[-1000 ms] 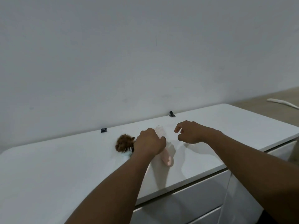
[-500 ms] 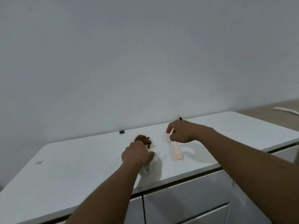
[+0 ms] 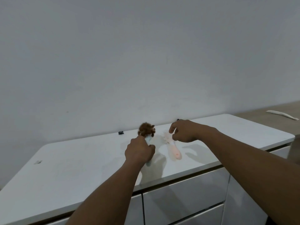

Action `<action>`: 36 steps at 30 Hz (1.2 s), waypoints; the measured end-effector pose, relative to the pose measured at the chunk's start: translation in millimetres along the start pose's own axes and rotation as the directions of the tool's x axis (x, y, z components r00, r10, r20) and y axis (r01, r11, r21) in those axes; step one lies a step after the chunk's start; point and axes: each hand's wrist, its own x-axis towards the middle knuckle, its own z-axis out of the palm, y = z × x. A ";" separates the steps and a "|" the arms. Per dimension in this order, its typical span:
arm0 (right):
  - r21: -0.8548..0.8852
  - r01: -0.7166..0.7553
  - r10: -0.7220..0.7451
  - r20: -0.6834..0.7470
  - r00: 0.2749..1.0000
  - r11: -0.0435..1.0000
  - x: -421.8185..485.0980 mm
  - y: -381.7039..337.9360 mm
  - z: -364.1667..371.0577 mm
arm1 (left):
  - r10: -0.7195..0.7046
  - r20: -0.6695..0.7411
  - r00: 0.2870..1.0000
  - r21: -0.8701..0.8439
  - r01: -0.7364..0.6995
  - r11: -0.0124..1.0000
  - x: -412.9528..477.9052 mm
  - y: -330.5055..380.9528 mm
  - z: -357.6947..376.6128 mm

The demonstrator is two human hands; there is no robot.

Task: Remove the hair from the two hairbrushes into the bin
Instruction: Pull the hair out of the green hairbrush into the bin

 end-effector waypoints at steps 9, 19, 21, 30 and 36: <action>-0.045 -0.068 0.061 -0.147 0.987 0.997 -62.7 44.2 -52.0 | 0.241 -0.020 0.970 -0.116 -0.241 0.963 -32.1 92.7 -8.1; 0.151 -0.329 0.360 -0.289 0.887 0.932 -170.7 161.7 -74.4 | 0.491 0.067 0.869 -0.213 -0.468 0.858 -105.0 195.9 66.8; 0.260 -0.356 0.427 -0.313 0.848 0.898 -184.4 184.7 -62.6 | 0.527 0.078 0.846 -0.249 -0.495 0.832 -120.6 209.3 88.5; 0.646 -0.335 0.638 -0.312 0.704 0.686 -205.4 264.3 41.5 | 0.603 0.278 0.748 -0.350 -0.506 0.789 -173.3 213.7 213.6; 0.732 -0.386 0.738 -0.233 0.633 0.562 -197.1 317.8 154.8 | 0.563 0.467 0.681 -0.366 -0.431 0.825 -188.9 169.8 310.5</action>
